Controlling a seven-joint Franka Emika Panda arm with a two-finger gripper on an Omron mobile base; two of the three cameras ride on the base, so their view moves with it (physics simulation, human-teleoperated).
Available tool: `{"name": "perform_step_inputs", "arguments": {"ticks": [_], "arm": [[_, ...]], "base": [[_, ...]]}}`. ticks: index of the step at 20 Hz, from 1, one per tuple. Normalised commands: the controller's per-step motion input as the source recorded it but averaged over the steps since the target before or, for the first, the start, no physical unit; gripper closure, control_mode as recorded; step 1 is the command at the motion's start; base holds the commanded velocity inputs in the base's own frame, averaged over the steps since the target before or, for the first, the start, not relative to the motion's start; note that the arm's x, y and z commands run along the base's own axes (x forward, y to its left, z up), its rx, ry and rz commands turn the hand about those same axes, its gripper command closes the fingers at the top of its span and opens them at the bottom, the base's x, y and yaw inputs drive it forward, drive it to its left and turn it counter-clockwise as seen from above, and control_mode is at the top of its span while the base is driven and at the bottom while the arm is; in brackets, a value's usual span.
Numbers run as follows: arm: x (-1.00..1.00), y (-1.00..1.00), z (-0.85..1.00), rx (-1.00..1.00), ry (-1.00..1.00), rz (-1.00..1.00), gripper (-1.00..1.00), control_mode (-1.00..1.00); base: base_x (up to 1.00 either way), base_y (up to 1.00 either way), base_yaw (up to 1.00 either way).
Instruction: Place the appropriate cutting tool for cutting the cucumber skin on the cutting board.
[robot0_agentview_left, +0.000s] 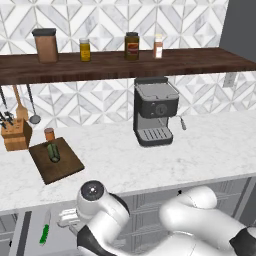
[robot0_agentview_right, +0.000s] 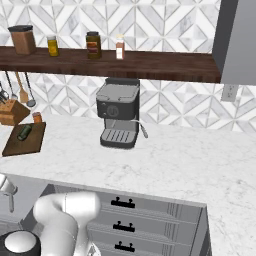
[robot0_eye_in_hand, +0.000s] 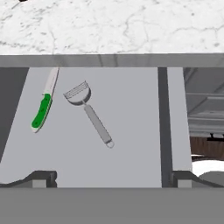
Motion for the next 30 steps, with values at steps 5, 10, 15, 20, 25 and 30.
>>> {"name": "perform_step_inputs", "arguments": {"ticks": [5, 10, 15, 20, 25, 30], "arm": [[0.63, 0.53, -0.43, 0.0, 0.0, 0.0, -1.0, -1.0], [0.34, 0.36, -0.22, 0.0, 0.03, 0.0, -1.0, -1.0], [0.0, 0.05, -0.12, 0.01, 0.23, 0.03, -1.0, -1.0], [-0.01, 0.1, -0.2, 0.0, 0.13, 0.12, -1.0, -1.0], [0.07, -0.1, -0.02, 0.0, 0.0, 0.05, -1.0, -1.0], [0.06, -0.05, -0.14, 0.0, 0.0, 0.13, -1.0, -1.0]], "base": [[0.0, 0.0, 0.0], [0.0, 0.0, 0.0], [0.0, 0.0, 0.0], [0.0, 0.0, 0.0], [0.0, 0.0, 0.0], [0.0, 0.0, 0.0]]}}
